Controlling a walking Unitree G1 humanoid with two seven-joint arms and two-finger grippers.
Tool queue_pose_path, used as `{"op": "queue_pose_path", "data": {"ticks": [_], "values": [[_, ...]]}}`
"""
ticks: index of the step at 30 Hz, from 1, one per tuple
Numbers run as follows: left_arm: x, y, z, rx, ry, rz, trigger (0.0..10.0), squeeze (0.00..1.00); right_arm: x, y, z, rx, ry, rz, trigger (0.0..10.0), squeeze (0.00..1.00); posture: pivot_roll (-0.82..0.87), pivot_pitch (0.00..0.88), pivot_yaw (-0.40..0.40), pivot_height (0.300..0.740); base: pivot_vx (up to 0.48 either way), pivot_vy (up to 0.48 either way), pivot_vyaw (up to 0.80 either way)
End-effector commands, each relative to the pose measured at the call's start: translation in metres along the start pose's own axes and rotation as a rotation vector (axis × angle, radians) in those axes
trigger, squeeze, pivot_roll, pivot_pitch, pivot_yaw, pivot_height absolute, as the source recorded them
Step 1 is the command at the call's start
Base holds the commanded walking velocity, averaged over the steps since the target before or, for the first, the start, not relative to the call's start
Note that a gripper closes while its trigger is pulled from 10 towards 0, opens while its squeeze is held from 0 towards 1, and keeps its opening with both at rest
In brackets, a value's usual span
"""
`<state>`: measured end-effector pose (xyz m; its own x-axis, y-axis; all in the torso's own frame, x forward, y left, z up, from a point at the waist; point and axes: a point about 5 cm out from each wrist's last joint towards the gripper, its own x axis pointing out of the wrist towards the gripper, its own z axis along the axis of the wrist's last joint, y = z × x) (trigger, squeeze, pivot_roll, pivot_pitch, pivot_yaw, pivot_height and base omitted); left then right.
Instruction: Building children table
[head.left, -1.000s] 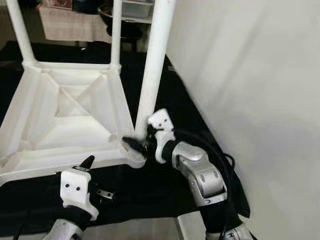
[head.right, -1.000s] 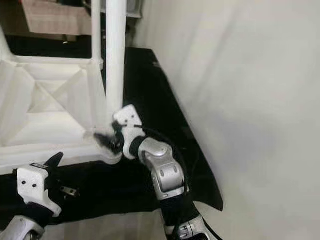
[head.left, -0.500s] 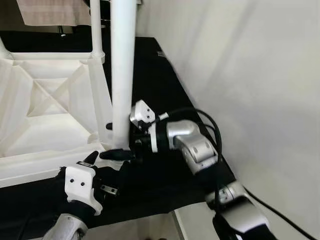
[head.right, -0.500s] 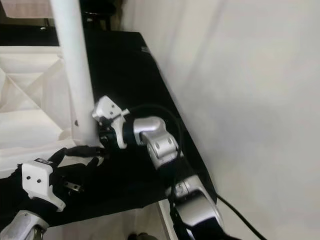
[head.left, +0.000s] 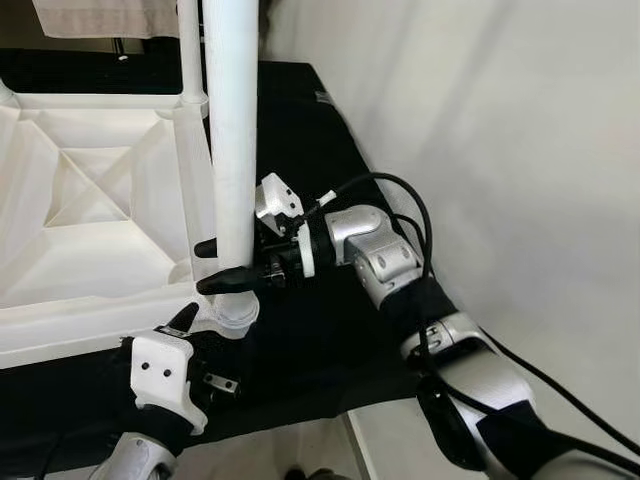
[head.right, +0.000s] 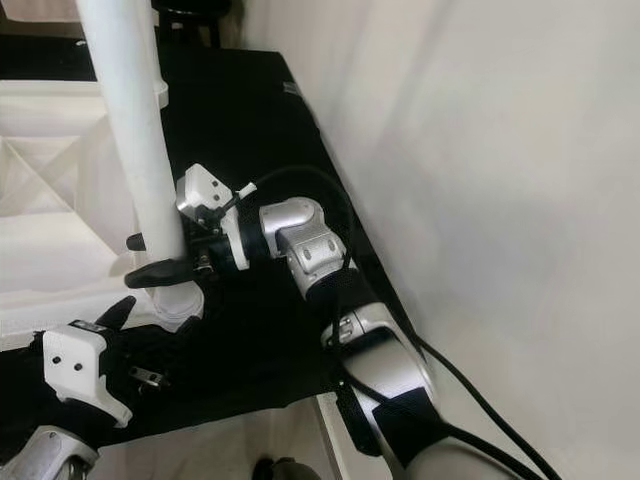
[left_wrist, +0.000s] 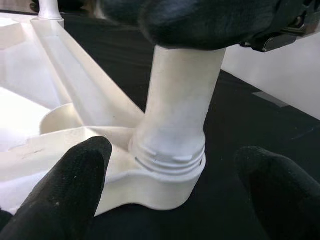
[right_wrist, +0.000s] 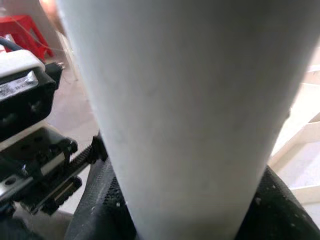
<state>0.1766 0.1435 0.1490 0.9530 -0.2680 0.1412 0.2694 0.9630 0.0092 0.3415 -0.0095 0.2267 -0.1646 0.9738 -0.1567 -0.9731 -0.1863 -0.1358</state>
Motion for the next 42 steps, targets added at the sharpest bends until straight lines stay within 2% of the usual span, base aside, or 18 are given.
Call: {"op": "queue_pose_path", "data": {"ticks": [1,4,7,8,9,10,11,13,16,23,24,27,28,32,35,39,41,42], "values": [[-0.001,-0.004,0.000,-0.007,0.001,-0.004,10.0,0.00,-0.009,-0.002,-0.002,0.010,0.004,0.011,0.0,0.00,0.07,0.155,-0.207,0.740,0.000,0.000,0.00],[-0.001,-0.004,0.000,-0.007,0.002,-0.005,10.0,0.00,-0.014,-0.002,-0.004,0.011,0.009,-0.003,0.0,0.00,0.07,0.152,-0.210,0.740,0.000,0.000,0.00],[-0.001,-0.004,0.000,-0.006,0.002,-0.004,10.0,0.00,-0.028,-0.004,-0.017,0.084,-0.011,-0.201,0.0,0.00,0.06,0.152,-0.223,0.740,0.000,0.000,0.00],[-0.001,-0.004,0.000,-0.005,0.002,-0.002,10.0,0.00,-0.035,-0.004,-0.025,0.135,-0.020,-0.317,0.0,0.00,0.06,0.152,-0.226,0.740,0.000,0.000,0.00],[-0.002,-0.003,0.000,-0.003,0.002,0.000,10.0,0.00,-0.040,-0.006,-0.044,0.191,0.019,-0.686,0.0,0.00,0.06,0.151,-0.229,0.740,0.000,0.000,0.00],[-0.002,-0.003,0.000,-0.003,0.002,0.000,10.0,0.00,-0.040,-0.006,-0.044,0.191,0.019,-0.686,0.0,0.00,0.06,0.151,-0.229,0.740,0.000,0.000,0.00],[-0.002,-0.002,0.000,-0.001,0.002,0.002,10.0,0.00,-0.044,0.011,-0.065,0.277,0.055,-0.948,0.0,0.00,0.05,0.151,-0.223,0.740,0.000,0.000,0.00],[-0.002,-0.002,0.000,-0.001,0.002,0.002,10.0,0.00,-0.044,0.011,-0.065,0.277,0.055,-0.948,0.0,0.00,0.05,0.151,-0.223,0.740,0.000,0.000,0.00],[0.000,0.005,-0.002,0.004,0.008,-0.004,10.0,0.00,-0.027,0.059,-0.076,0.304,0.086,-1.033,0.0,0.00,0.02,0.123,-0.178,0.740,0.000,0.000,0.00],[0.003,0.009,-0.003,0.012,0.008,0.001,10.0,0.00,-0.018,0.048,-0.078,0.272,0.090,-0.916,0.5,0.00,0.04,0.116,-0.185,0.740,0.000,0.000,0.00],[0.003,0.009,-0.003,0.014,0.005,0.009,10.0,0.00,-0.017,0.047,-0.077,0.268,0.095,-0.892,10.0,0.00,0.04,0.116,-0.185,0.740,0.000,0.000,0.00],[0.003,0.010,-0.003,0.015,0.003,0.017,10.0,0.00,-0.017,0.047,-0.072,0.273,0.088,-0.887,10.0,0.00,0.04,0.111,-0.188,0.740,0.000,0.000,0.00],[0.003,0.010,-0.003,0.016,0.001,0.021,10.0,0.00,-0.016,0.047,-0.069,0.279,0.083,-0.886,10.0,1.00,0.04,0.111,-0.188,0.740,0.000,0.000,0.00],[0.004,0.009,-0.003,0.015,0.000,0.016,10.0,0.00,-0.012,0.040,-0.035,0.244,-0.044,-0.558,10.0,1.00,0.04,0.111,-0.186,0.740,0.000,0.000,0.00],[0.005,0.008,-0.003,0.009,-0.001,0.008,10.0,0.00,-0.019,0.035,-0.012,0.100,-0.083,-0.301,10.0,1.00,0.04,0.114,-0.184,0.740,0.000,0.000,0.00],[0.006,0.007,-0.003,0.008,-0.001,0.006,10.0,0.00,-0.022,0.030,-0.009,0.054,-0.063,-0.204,10.0,1.00,0.05,0.116,-0.187,0.740,0.000,0.000,0.00],[0.005,0.006,-0.003,0.005,-0.002,0.006,10.0,0.00,-0.022,0.020,-0.006,0.000,-0.009,-0.147,10.0,0.00,0.05,0.117,-0.190,0.740,0.000,0.000,0.00],[0.005,0.005,-0.003,0.004,-0.002,0.005,10.0,0.00,-0.021,0.016,-0.004,-0.015,0.010,-0.122,10.0,0.00,0.05,0.121,-0.193,0.740,0.000,0.000,0.00]]}}
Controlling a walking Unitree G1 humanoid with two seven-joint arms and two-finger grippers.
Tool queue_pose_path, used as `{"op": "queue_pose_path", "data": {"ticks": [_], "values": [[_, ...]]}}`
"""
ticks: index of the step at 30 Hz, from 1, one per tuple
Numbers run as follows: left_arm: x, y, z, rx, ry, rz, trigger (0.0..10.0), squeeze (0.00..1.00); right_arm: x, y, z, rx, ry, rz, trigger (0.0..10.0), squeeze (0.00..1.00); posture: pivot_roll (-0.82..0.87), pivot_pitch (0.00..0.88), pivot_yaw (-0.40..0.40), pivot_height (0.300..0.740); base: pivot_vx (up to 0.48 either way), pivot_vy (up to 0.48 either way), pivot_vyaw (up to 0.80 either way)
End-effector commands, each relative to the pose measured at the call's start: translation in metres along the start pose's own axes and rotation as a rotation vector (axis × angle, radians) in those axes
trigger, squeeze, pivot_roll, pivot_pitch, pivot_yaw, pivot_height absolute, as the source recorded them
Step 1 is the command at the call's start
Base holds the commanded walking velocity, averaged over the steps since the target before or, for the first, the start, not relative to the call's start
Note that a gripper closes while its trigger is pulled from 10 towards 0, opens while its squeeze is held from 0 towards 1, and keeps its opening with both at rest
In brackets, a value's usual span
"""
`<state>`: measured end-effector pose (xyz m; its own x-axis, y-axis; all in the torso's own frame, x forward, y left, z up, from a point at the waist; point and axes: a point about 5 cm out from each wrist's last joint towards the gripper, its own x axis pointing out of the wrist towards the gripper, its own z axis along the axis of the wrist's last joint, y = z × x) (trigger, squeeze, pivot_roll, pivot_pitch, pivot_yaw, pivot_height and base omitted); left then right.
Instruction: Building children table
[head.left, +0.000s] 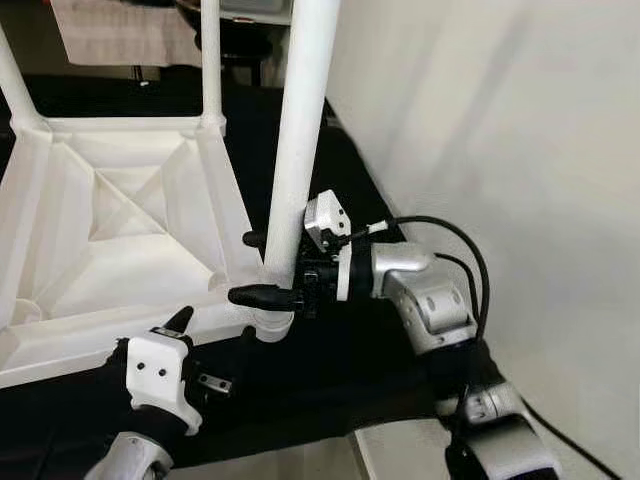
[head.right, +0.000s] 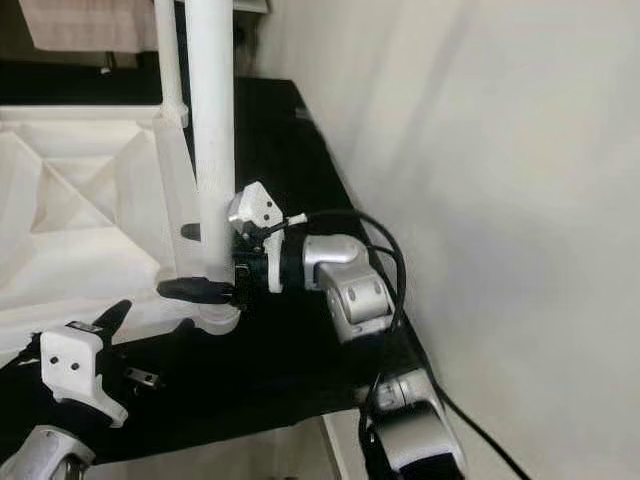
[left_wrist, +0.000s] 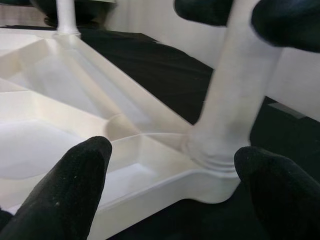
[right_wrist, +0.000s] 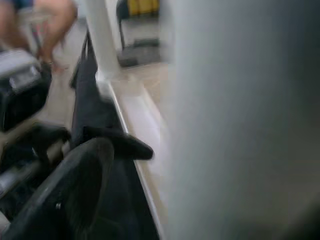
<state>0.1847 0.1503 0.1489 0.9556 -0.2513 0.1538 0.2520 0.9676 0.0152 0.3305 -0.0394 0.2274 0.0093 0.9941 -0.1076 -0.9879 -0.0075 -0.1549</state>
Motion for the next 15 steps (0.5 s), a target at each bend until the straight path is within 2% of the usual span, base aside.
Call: {"op": "queue_pose_path", "data": {"ticks": [1,4,5,8,9,13,15], "values": [[-0.002,-0.004,-0.002,-0.005,0.011,-0.011,10.0,0.00,0.007,-0.001,-0.001,-0.027,0.038,0.072,10.0,0.00,0.05,0.121,-0.193,0.740,0.000,0.000,0.00],[-0.002,-0.005,-0.002,-0.009,0.011,-0.013,10.0,0.00,0.012,-0.006,0.001,-0.026,0.051,0.094,10.0,0.00,0.06,0.129,-0.195,0.740,0.000,0.000,0.00],[-0.003,-0.007,-0.002,-0.011,0.012,-0.016,10.0,0.00,0.015,-0.010,0.003,-0.014,0.055,0.115,3.2,0.00,0.06,0.131,-0.199,0.740,0.000,0.000,0.00],[-0.003,-0.008,-0.002,-0.012,0.013,-0.018,10.0,0.00,0.016,-0.011,0.003,-0.008,0.056,0.126,3.2,0.00,0.06,0.131,-0.199,0.740,0.000,0.000,0.00],[-0.004,-0.010,-0.002,-0.022,0.020,-0.031,10.0,0.00,0.016,-0.012,0.003,-0.004,0.066,0.147,0.0,0.00,0.07,0.134,-0.202,0.740,0.000,0.000,0.00],[-0.009,-0.016,-0.002,-0.037,0.045,-0.071,10.0,0.00,0.014,-0.014,0.000,0.004,0.076,0.188,0.0,0.00,0.06,0.132,-0.201,0.740,0.000,0.000,0.00],[-0.019,-0.027,0.001,-0.006,0.073,-0.140,10.0,0.00,0.009,-0.017,-0.004,0.018,0.083,0.180,0.0,0.00,0.05,0.134,-0.197,0.740,0.000,0.000,0.00]]}}
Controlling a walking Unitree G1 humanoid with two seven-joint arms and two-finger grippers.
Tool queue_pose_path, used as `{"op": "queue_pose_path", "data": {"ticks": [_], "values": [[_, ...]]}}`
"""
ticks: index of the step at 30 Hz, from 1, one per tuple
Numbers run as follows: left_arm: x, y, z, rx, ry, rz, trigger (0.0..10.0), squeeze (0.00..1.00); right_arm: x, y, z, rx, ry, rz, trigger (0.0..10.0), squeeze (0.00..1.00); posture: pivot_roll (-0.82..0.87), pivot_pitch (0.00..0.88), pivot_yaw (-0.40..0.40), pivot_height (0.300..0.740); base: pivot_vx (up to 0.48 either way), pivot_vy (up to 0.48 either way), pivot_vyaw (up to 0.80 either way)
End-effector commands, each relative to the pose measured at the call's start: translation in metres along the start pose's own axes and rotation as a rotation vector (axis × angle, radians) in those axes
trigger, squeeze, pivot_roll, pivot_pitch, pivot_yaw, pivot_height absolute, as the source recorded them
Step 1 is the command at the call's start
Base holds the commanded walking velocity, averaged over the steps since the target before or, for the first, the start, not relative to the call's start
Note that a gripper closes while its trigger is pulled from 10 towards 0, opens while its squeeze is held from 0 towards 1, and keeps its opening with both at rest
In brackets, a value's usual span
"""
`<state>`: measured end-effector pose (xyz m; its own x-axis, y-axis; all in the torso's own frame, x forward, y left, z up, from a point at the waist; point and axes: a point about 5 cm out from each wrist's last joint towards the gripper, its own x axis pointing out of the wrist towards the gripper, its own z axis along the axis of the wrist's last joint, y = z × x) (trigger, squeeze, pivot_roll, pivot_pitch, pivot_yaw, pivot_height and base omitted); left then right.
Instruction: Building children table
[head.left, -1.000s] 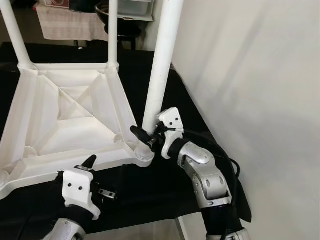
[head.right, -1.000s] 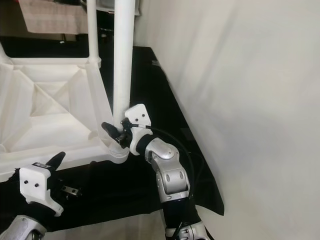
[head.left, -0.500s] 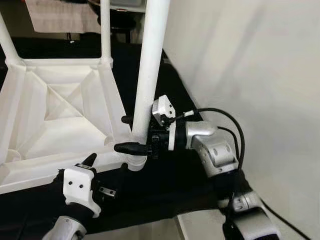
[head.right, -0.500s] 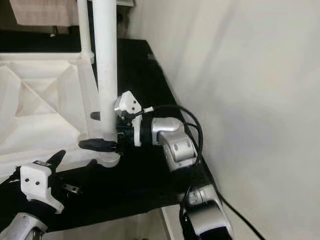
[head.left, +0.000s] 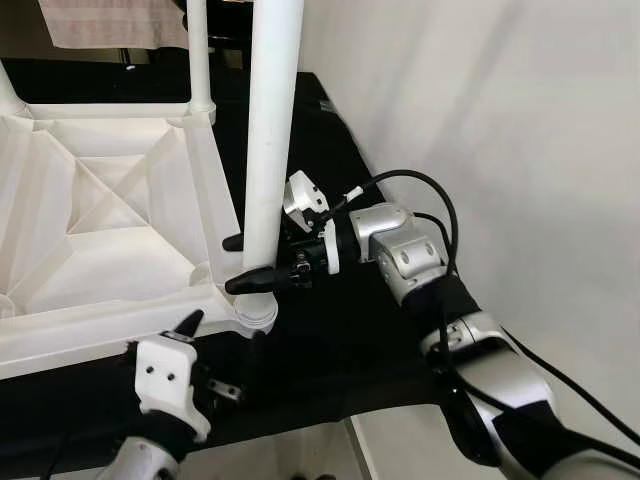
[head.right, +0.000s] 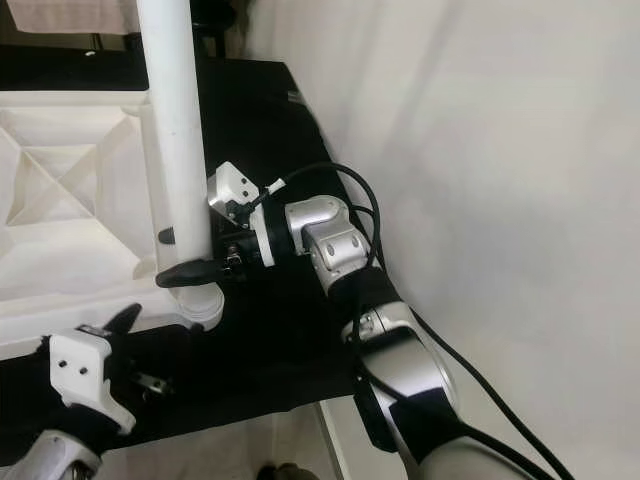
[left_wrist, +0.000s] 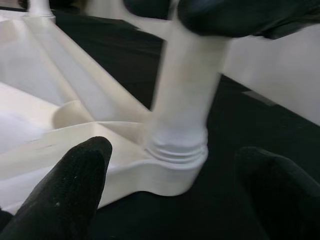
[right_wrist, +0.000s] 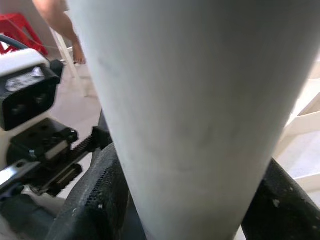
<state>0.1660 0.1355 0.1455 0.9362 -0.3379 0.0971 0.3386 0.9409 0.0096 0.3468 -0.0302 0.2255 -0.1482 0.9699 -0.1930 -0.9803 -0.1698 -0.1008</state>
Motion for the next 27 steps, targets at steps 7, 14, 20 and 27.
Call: {"op": "queue_pose_path", "data": {"ticks": [7,14,20,27], "values": [[-0.019,-0.019,0.005,0.088,0.040,-0.016,10.0,0.00,-0.019,-0.004,-0.014,0.022,0.030,-0.082,0.0,0.00,0.03,0.142,-0.189,0.740,0.000,0.000,0.00],[-0.030,-0.013,0.005,0.116,0.060,0.178,10.0,0.00,-0.029,0.002,-0.046,0.174,0.006,-0.505,0.0,0.00,0.02,0.158,-0.201,0.740,0.000,0.000,0.00],[-0.045,-0.012,0.006,0.084,0.092,0.283,10.0,0.00,-0.037,0.059,-0.081,0.233,0.103,-1.128,0.0,0.00,0.00,0.170,-0.164,0.740,0.000,0.000,0.00],[-0.039,-0.009,0.005,0.089,0.077,0.266,10.0,0.00,-0.035,0.058,-0.080,0.242,0.123,-1.079,0.0,0.00,0.00,0.175,-0.171,0.740,0.000,0.000,0.00]]}}
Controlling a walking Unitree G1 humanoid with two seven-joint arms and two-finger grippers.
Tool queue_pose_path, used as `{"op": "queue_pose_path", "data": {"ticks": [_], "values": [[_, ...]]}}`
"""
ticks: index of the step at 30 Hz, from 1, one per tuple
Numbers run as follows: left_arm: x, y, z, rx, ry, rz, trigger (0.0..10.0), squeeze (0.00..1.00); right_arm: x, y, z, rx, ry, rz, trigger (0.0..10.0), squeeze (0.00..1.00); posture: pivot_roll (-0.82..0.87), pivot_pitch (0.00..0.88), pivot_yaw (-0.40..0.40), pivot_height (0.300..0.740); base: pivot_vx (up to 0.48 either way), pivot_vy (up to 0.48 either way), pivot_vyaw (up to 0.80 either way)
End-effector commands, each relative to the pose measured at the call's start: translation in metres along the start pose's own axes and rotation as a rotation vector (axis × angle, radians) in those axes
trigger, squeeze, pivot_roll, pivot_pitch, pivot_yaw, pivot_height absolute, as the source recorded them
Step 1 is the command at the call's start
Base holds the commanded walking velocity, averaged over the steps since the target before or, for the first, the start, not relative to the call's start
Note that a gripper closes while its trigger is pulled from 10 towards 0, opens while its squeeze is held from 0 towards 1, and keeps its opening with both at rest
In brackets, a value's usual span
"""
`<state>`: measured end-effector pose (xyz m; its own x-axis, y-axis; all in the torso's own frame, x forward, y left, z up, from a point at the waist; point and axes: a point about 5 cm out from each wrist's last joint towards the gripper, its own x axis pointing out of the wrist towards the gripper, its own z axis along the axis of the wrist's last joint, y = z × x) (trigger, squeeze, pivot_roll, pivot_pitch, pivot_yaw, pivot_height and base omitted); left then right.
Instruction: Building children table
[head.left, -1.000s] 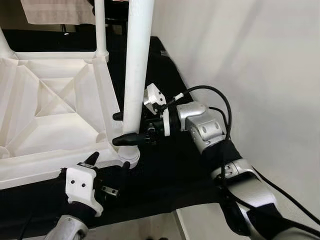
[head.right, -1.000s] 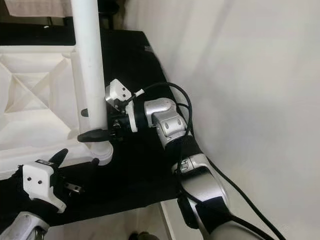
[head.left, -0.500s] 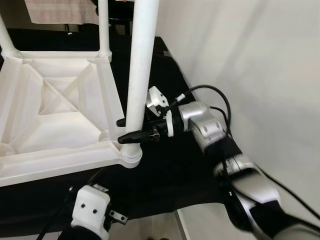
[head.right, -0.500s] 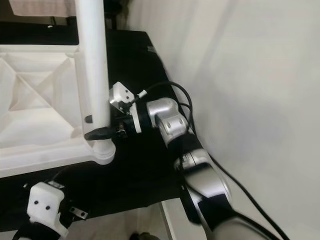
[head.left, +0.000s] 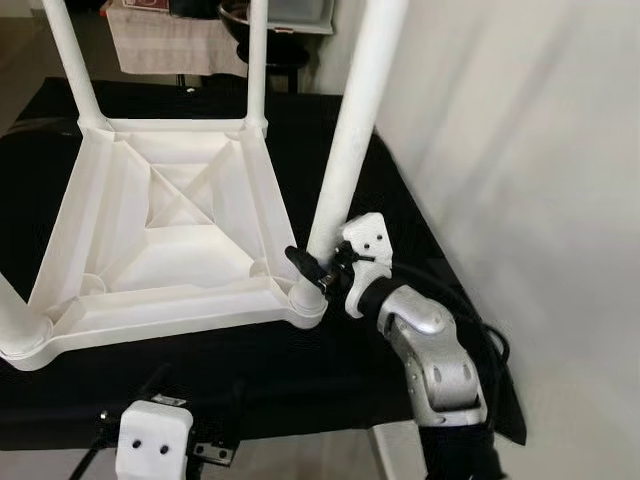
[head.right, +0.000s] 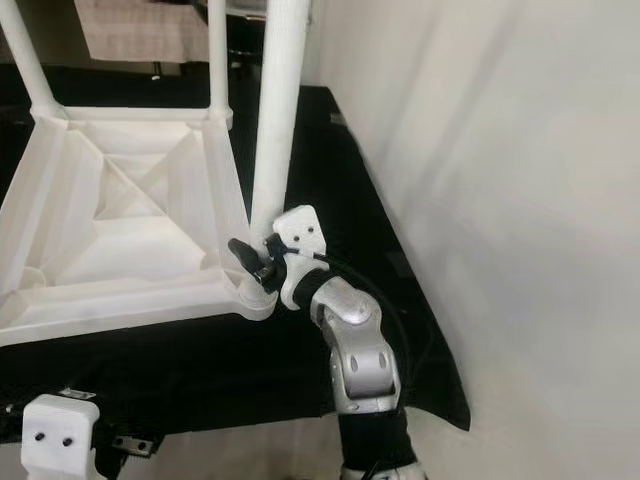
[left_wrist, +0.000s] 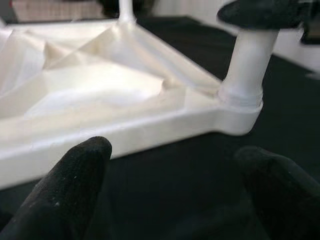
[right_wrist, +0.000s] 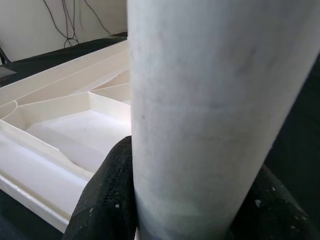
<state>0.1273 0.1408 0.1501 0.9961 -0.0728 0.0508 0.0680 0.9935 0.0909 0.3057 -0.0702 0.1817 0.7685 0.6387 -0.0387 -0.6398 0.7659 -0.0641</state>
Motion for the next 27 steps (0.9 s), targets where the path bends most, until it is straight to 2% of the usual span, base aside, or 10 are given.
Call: {"op": "queue_pose_path", "data": {"ticks": [1,2,3,7,8,10,16,17,23,27], "values": [[0.000,-0.001,-0.003,-0.007,0.010,-0.018,10.0,0.00,-0.009,-0.009,-0.036,-0.009,0.203,-0.032,0.0,0.00,0.01,0.176,-0.171,0.740,0.000,0.000,0.00],[0.002,-0.001,-0.003,-0.004,0.004,-0.021,10.0,0.00,-0.009,-0.006,-0.036,-0.010,0.222,-0.004,0.0,0.00,0.00,0.174,-0.173,0.740,0.000,0.000,0.00],[0.004,0.000,-0.002,-0.002,-0.005,-0.019,10.0,0.00,-0.007,-0.003,-0.034,-0.016,0.236,0.053,10.0,0.00,0.01,0.179,-0.176,0.740,0.000,0.000,0.00],[0.008,0.001,-0.001,0.016,-0.022,-0.017,10.0,0.00,-0.005,0.006,-0.024,-0.009,0.221,0.145,10.0,0.00,0.01,0.180,-0.179,0.740,0.000,0.000,0.00],[0.011,0.003,0.000,0.025,-0.029,-0.014,10.0,0.00,-0.002,0.010,-0.017,-0.001,0.200,0.204,10.0,1.00,0.01,0.180,-0.183,0.740,0.000,0.000,0.00],[0.016,0.005,0.000,0.038,-0.040,-0.010,10.0,0.00,0.008,0.014,0.003,0.003,0.095,0.398,10.0,1.00,0.02,0.178,-0.184,0.740,0.000,0.000,0.00],[0.020,0.005,0.000,0.040,-0.048,-0.016,10.0,0.00,0.015,0.013,0.022,-0.039,0.006,0.617,10.0,1.00,0.03,0.176,-0.184,0.740,0.000,0.000,0.00],[0.021,0.003,0.000,0.037,-0.048,-0.025,10.0,0.00,0.021,0.009,0.027,-0.089,-0.009,0.675,10.0,0.02,0.04,0.176,-0.188,0.740,0.000,0.000,0.00],[0.025,-0.002,-0.002,0.027,-0.050,-0.045,10.0,0.00,0.040,0.007,0.040,-0.149,0.001,0.902,10.0,0.00,0.08,0.170,-0.201,0.740,0.000,0.000,0.00],[0.025,-0.003,-0.002,0.027,-0.051,-0.046,10.0,0.00,0.042,0.008,0.041,-0.154,0.004,0.931,10.0,0.00,0.08,0.170,-0.201,0.740,0.000,0.000,0.00]]}}
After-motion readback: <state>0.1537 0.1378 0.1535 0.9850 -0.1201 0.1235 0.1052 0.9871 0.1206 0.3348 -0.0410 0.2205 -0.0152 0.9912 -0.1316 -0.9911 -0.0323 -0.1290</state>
